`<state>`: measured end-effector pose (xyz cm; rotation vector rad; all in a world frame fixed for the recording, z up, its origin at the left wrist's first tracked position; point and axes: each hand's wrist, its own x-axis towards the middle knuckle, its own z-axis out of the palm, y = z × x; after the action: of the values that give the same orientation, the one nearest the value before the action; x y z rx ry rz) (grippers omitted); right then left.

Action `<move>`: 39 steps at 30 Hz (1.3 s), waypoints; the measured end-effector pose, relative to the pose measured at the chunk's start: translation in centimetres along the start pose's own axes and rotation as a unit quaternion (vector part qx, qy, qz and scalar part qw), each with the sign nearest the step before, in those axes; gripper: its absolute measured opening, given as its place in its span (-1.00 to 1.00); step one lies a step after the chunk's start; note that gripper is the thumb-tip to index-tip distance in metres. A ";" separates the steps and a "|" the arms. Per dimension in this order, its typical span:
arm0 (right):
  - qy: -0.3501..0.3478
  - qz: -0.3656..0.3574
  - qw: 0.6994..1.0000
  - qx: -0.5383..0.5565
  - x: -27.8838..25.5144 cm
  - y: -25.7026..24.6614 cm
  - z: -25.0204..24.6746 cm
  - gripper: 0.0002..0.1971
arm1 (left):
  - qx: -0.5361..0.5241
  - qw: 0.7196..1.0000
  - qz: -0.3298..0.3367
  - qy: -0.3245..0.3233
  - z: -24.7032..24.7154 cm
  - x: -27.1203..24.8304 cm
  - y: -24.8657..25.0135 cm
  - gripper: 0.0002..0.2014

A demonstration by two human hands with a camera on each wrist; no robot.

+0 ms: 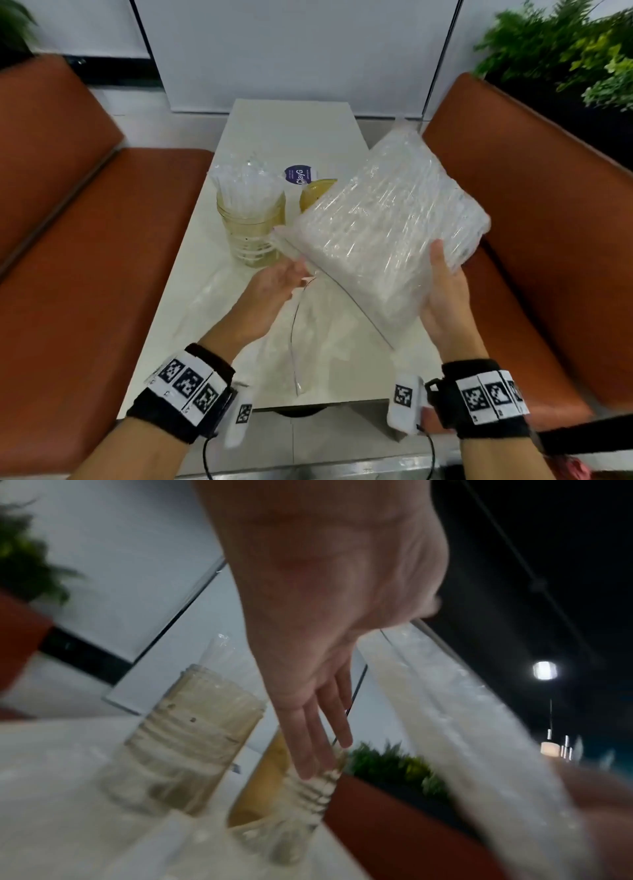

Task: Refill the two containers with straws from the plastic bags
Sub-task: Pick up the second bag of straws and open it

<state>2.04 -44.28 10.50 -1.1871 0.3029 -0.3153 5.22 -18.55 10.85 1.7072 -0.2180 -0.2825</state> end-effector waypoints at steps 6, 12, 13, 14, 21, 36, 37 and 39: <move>-0.034 0.069 0.995 -0.060 -1.5 3.8 6.0 -0.39 | -0.053 0.994 0.071 0.066 -0.1 0.5 4.0 -0.75; 0.045 -0.037 0.810 -0.584 -2.1 1.4 6.8 -0.32 | 0.125 0.966 0.148 0.172 -2.0 0.4 7.1 -0.53; 0.065 -0.129 0.824 -0.548 -2.3 0.4 7.3 -0.46 | 0.155 0.960 0.151 0.179 -2.1 0.1 7.8 -0.51; 0.053 -0.227 0.845 -0.482 -2.6 -0.7 8.0 -0.59 | 0.181 0.955 0.152 0.182 -2.1 -0.1 8.3 -0.51; -0.081 -0.370 0.850 -0.366 -3.8 -4.9 12.6 -0.72 | 0.196 0.970 0.135 0.058 -2.5 -2.5 11.5 -0.77; -0.212 -0.188 0.879 -0.383 -1.4 0.7 11.9 -0.79 | 0.190 0.979 -0.018 0.077 -1.1 -1.7 6.3 -0.79; -0.206 -0.186 0.876 -0.395 -1.3 0.6 11.9 -0.76 | 0.186 0.979 -0.019 0.085 -1.0 -1.5 6.0 -0.79; -0.206 -0.169 0.870 -0.415 -0.8 0.5 11.9 -0.71 | 0.175 0.980 -0.021 0.096 -0.7 -1.1 5.6 -0.78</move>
<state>6.02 -33.64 14.20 -2.1305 -0.1844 -0.2227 4.48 -18.41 16.55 2.0756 -0.0920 -0.1112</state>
